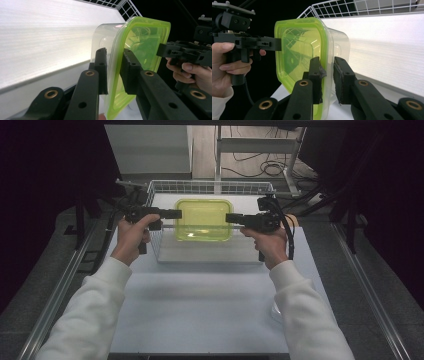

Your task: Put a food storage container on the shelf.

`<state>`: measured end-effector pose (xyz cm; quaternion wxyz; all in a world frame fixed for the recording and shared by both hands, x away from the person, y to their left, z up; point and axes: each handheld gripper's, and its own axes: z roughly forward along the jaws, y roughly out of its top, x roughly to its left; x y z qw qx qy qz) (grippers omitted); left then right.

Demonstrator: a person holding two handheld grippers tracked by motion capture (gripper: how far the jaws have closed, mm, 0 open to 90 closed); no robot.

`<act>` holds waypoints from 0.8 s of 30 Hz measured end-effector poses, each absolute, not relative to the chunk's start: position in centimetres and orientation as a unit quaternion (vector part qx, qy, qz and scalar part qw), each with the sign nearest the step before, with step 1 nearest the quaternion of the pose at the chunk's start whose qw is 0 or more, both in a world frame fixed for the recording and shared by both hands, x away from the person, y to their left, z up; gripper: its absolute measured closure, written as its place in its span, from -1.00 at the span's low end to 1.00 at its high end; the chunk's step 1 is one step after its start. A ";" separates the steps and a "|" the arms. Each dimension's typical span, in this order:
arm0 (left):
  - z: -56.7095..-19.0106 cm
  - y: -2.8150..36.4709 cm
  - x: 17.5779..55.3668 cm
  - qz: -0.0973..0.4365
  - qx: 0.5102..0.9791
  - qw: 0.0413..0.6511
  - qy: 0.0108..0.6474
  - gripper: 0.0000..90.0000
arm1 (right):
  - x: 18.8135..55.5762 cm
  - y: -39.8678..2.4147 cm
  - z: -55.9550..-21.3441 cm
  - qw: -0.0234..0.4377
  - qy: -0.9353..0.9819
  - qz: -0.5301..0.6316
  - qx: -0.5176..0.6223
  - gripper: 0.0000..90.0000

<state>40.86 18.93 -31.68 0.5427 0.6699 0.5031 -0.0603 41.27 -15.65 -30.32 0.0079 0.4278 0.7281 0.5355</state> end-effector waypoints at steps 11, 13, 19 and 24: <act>-31.4 18.7 43.8 -0.060 0.664 0.530 0.524 0.70 | 44.4 -15.5 -31.0 -0.006 0.716 0.535 0.449 0.71; -31.6 18.7 44.6 -0.064 0.664 0.526 0.527 0.70 | 45.0 -15.5 -31.1 -0.010 0.713 0.534 0.454 0.72; -32.2 18.5 46.1 -0.077 0.653 0.528 0.538 0.70 | 46.6 -16.0 -32.1 -0.032 0.694 0.541 0.475 0.73; -32.6 18.6 47.0 -0.089 0.640 0.534 0.546 0.70 | 47.6 -16.3 -32.5 -0.043 0.678 0.553 0.482 0.71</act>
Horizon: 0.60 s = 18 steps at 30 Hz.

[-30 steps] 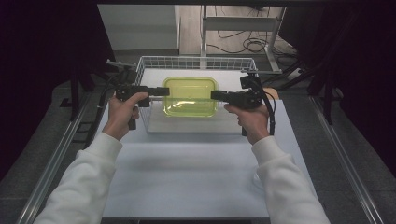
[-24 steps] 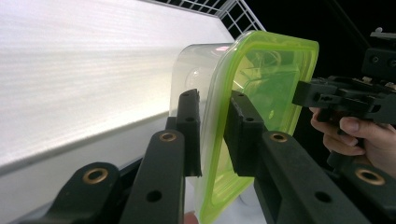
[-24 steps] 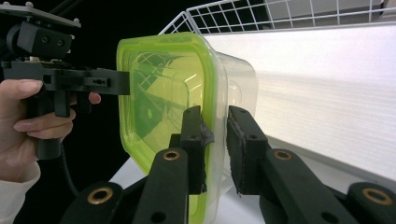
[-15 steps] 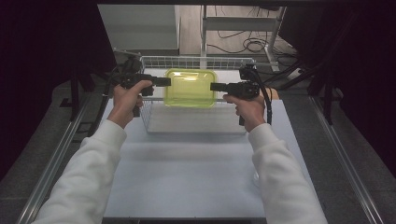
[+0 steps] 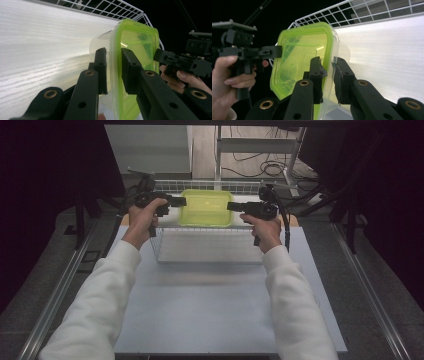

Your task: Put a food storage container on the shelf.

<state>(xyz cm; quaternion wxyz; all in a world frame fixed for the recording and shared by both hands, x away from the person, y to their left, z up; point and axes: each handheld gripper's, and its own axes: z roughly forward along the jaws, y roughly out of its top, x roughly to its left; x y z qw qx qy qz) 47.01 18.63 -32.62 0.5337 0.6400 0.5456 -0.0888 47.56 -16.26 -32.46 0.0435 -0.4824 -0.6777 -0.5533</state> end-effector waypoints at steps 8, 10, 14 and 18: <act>-33.7 18.7 48.3 -0.098 0.627 0.530 0.563 0.66 | 48.9 -16.1 -33.8 0.062 -0.641 -0.566 -0.515 0.62; -33.8 18.6 48.5 -0.098 0.623 0.530 0.567 0.65 | 49.1 -16.0 -34.0 0.061 -0.633 -0.569 -0.521 0.61; -34.2 18.5 48.8 -0.097 0.617 0.535 0.569 0.63 | 49.3 -15.9 -34.3 0.064 -0.615 -0.576 -0.536 0.59; -34.4 18.3 49.0 -0.089 0.611 0.546 0.566 0.59 | 49.5 -15.8 -34.7 0.057 -0.594 -0.587 -0.547 0.58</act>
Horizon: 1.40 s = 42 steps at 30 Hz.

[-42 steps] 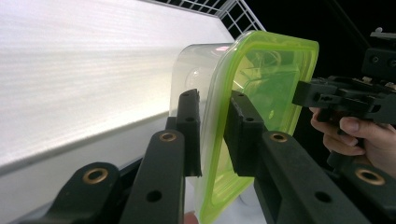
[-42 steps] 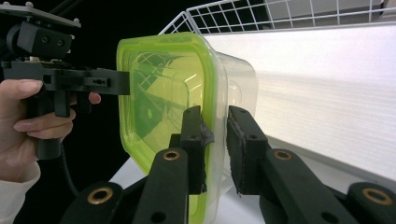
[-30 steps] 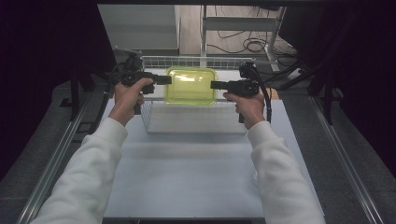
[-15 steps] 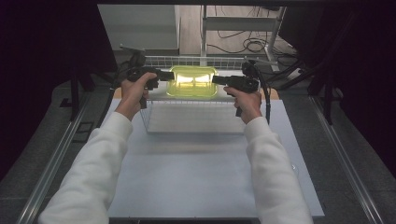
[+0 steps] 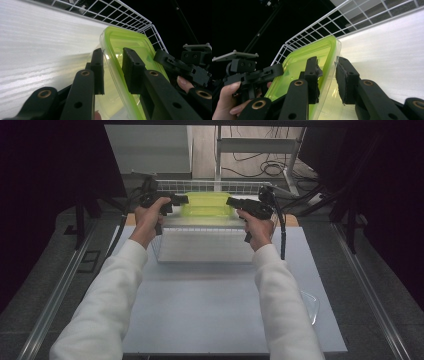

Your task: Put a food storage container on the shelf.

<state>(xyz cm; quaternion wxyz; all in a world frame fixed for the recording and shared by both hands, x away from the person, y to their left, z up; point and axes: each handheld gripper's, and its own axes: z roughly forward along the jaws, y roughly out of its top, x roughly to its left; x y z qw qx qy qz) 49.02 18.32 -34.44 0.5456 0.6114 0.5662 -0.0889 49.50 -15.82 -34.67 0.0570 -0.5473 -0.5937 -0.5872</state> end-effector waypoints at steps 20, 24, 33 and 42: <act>-33.7 18.3 48.2 -0.032 0.611 0.576 0.542 -0.07 | 49.1 -15.5 -34.6 0.019 -0.587 -0.587 -0.557 0.07; -33.1 18.5 47.5 -0.024 0.618 0.582 0.528 -0.12 | 48.5 -15.5 -34.0 0.004 -0.596 -0.589 -0.546 0.00; -31.9 19.4 44.1 0.009 0.643 0.576 0.505 -0.12 | 46.4 -16.6 -32.6 -0.016 -0.619 -0.587 -0.522 -0.09; -33.3 20.4 38.8 0.004 0.650 0.600 0.466 -0.01 | 42.5 -18.7 -33.4 -0.025 -0.635 -0.588 -0.500 -0.22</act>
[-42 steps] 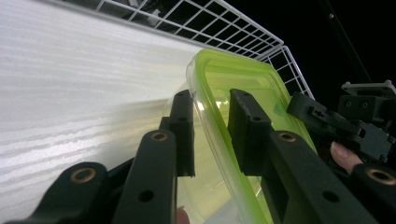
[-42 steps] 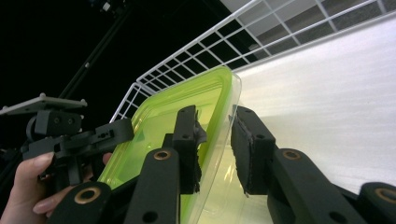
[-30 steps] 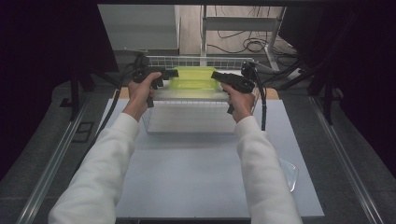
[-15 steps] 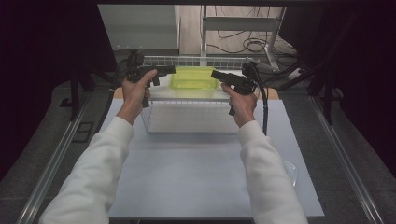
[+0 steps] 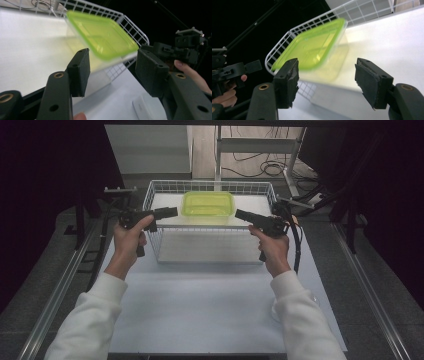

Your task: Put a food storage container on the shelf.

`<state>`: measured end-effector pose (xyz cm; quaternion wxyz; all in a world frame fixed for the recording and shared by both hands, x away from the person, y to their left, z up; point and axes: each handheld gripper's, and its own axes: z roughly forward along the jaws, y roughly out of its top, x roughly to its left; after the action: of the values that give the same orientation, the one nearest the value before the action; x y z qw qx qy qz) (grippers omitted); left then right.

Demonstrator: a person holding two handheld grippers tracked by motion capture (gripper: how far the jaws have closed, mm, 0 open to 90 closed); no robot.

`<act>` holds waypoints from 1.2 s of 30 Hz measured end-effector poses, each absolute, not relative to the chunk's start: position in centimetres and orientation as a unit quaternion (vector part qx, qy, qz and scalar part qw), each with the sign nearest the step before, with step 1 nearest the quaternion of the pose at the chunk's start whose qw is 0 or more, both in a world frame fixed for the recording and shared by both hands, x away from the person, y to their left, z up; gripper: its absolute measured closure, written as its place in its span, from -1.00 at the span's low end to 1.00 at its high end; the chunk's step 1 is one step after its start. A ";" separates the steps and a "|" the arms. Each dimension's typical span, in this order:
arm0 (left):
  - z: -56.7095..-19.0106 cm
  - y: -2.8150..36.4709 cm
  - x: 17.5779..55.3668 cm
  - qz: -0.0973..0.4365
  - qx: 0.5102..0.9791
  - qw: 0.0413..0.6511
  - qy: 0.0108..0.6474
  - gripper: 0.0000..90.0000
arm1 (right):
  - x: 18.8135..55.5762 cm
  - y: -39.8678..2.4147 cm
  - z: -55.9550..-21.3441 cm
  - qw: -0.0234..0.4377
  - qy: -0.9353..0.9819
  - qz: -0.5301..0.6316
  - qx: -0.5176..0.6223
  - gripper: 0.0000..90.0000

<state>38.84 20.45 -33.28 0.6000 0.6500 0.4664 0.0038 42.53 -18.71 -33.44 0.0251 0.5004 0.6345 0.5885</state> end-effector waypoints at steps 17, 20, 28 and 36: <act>-40.5 20.7 30.0 0.004 0.707 0.533 0.466 -0.41 | 32.7 -23.3 -37.6 0.026 0.699 0.567 0.435 -0.30; -41.4 20.6 28.8 -0.005 0.702 0.536 0.469 -0.43 | 31.4 -23.7 -38.2 0.032 0.705 0.562 0.432 -0.31; -43.4 20.2 26.4 0.025 0.708 0.508 0.490 -0.36 | 29.7 -23.1 -41.6 0.034 0.742 0.511 0.432 -0.31; -44.9 19.0 25.6 0.023 0.730 0.490 0.476 -0.33 | 29.1 -22.2 -42.8 0.041 0.763 0.487 0.423 -0.30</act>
<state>25.59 19.01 -44.87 0.4902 0.7298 0.4760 0.0232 29.11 -22.16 -42.83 0.0411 0.4227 0.7629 0.4875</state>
